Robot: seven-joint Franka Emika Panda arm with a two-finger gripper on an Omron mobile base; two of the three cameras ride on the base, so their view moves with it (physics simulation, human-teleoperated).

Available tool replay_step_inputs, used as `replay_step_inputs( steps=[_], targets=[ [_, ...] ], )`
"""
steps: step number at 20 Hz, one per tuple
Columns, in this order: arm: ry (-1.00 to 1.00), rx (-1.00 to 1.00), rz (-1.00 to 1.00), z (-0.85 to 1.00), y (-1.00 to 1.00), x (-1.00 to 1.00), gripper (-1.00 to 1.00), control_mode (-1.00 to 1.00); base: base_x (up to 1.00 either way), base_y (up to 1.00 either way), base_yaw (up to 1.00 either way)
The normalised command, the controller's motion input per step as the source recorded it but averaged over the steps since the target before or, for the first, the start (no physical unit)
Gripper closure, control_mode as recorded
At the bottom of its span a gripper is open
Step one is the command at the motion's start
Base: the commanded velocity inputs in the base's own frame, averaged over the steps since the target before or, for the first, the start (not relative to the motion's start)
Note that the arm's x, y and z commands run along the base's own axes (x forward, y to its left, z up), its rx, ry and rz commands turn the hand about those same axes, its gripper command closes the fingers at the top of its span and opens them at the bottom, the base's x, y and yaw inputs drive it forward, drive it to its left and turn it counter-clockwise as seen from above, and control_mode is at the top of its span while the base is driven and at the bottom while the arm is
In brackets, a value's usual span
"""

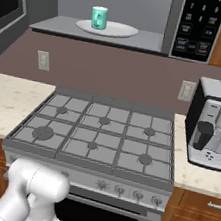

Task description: Pick the mug from the counter and place it inside the microwave. Then close the microwave.

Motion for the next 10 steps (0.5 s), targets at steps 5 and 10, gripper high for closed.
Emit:
replay_step_inputs(
  steps=[5, 10],
  targets=[
    [0.0, 0.0, 0.07, 0.0, -0.39, 0.02, -1.0, -1.0, 0.0, 0.0, 0.0],
    [0.0, 0.0, 0.07, 0.0, -0.36, 0.13, -1.0, -1.0, 0.0, 0.0, 0.0]
  ],
)
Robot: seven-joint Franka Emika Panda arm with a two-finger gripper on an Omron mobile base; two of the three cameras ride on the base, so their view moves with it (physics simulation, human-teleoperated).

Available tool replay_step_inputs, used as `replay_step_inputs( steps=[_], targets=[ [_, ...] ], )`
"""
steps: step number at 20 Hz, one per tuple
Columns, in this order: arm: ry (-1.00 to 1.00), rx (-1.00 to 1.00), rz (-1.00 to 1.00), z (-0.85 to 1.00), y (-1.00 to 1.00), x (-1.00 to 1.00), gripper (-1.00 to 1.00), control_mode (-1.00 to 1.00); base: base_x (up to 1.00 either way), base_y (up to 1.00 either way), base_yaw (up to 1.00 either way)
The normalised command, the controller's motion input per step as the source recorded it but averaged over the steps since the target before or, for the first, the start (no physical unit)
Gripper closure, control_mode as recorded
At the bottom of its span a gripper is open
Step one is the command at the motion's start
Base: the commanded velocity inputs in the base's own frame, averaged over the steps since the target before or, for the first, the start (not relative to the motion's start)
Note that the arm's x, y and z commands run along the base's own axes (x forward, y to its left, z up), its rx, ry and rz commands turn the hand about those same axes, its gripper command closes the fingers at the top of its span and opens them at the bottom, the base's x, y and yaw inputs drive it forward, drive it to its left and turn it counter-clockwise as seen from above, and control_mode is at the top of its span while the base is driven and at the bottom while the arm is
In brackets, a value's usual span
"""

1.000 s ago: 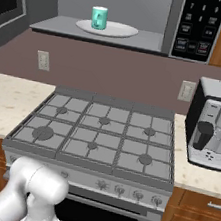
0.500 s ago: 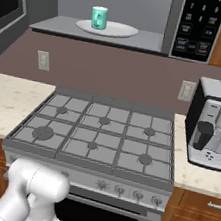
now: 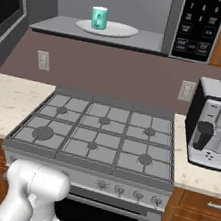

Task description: Pick the mug from the counter and place it inside the microwave. Then close the microwave.

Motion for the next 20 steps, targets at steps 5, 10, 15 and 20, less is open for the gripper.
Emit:
replay_step_inputs(
  steps=[5, 10, 15, 20],
  targets=[
    [0.0, 0.0, 0.07, 0.0, -0.42, 0.17, -1.0, -1.0, 0.0, 0.0, 0.0],
    [0.02, 0.0, 0.07, 0.01, -0.44, 0.24, -1.0, -1.0, 0.0, 0.0, 0.0],
    [0.02, 0.0, 0.06, 0.04, -0.38, 0.22, -1.0, -1.0, 0.0, 0.0, 0.0],
    [0.01, 0.0, 0.06, 0.01, -0.34, 0.25, -1.0, -1.0, 0.0, 0.0, 0.0]
  ],
)
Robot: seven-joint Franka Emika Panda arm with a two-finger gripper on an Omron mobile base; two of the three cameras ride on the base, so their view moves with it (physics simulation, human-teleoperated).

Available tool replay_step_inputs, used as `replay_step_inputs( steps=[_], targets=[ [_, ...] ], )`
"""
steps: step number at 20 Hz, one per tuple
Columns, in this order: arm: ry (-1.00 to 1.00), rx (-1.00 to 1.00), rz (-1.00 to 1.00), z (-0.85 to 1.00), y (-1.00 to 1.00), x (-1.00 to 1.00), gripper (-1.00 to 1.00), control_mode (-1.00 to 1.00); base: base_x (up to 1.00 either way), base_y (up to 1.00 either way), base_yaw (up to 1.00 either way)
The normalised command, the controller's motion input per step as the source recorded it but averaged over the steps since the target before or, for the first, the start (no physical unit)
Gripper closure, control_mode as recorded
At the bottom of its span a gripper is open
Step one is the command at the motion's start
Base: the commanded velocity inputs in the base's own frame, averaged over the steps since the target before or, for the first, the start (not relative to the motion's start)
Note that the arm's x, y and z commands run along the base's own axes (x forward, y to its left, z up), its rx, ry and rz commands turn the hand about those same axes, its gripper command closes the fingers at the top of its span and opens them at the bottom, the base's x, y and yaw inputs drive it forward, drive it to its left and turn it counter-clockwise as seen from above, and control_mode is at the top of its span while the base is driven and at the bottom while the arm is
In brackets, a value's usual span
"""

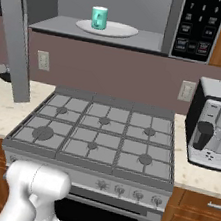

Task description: Pick the mug from the counter and place it inside the microwave. Then close the microwave.

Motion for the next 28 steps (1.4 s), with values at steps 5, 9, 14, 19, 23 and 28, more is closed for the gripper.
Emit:
replay_step_inputs(
  steps=[5, 9, 14, 19, 23, 28],
  targets=[
    [0.03, 0.0, 0.05, 0.0, -0.26, 0.32, -1.0, -1.0, 0.0, 0.0, 0.0],
    [0.04, 0.0, 0.04, 0.0, -0.2, 0.34, -1.0, -1.0, 0.0, 0.0, 0.0],
    [0.04, 0.0, 0.04, 0.0, -0.17, 0.35, -1.0, -1.0, 0.0, 0.0, 0.0],
    [0.03, 0.0, 0.05, 0.0, -0.14, 0.37, -1.0, -1.0, 0.0, 0.0, 0.0],
    [0.03, 0.0, 0.07, 0.0, -0.13, 0.45, -1.0, -1.0, 0.0, 0.0, 0.0],
    [0.05, 0.0, 0.07, 0.0, -0.13, 0.48, -1.0, -1.0, 0.0, 0.0, 0.0]
  ],
)
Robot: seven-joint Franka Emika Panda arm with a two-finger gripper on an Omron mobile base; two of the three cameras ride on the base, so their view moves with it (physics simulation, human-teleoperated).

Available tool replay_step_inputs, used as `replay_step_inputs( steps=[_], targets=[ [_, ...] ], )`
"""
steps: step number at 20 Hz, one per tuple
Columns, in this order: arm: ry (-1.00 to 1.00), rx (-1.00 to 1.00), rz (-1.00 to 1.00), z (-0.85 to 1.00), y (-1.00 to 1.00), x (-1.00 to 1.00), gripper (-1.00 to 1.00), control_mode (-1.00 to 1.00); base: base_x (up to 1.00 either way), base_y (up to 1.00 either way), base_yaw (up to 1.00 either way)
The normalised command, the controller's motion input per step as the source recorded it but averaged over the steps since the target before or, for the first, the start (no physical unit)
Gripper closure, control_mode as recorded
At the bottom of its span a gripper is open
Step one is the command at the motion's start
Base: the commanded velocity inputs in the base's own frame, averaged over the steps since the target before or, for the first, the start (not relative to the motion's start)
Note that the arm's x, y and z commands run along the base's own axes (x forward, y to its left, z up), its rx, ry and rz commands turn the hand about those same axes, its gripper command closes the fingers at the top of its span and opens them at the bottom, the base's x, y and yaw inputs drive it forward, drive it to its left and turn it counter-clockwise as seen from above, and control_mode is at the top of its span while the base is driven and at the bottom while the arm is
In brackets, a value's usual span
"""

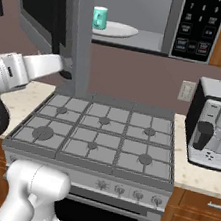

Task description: Pick the mug from the counter and place it inside the microwave. Then close the microwave.

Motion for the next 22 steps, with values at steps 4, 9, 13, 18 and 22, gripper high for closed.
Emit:
replay_step_inputs(
  steps=[4, 9, 13, 18, 22],
  targets=[
    [0.07, 0.0, 0.07, 0.0, -0.12, 0.5, -1.0, -1.0, 0.0, 0.0, 0.0],
    [0.09, 0.0, 0.06, 0.0, -0.08, 0.49, -1.0, -1.0, 0.0, 0.0, 0.0],
    [0.11, 0.0, 0.05, 0.0, -0.03, 0.48, -1.0, -1.0, 0.0, 0.0, 0.0],
    [0.12, 0.0, 0.04, 0.0, 0.0, 0.45, -1.0, -1.0, 0.0, 0.0, 0.0],
    [0.1, 0.0, 0.03, 0.01, 0.0, 0.45, -1.0, -1.0, 0.0, 0.0, 0.0]
  ],
)
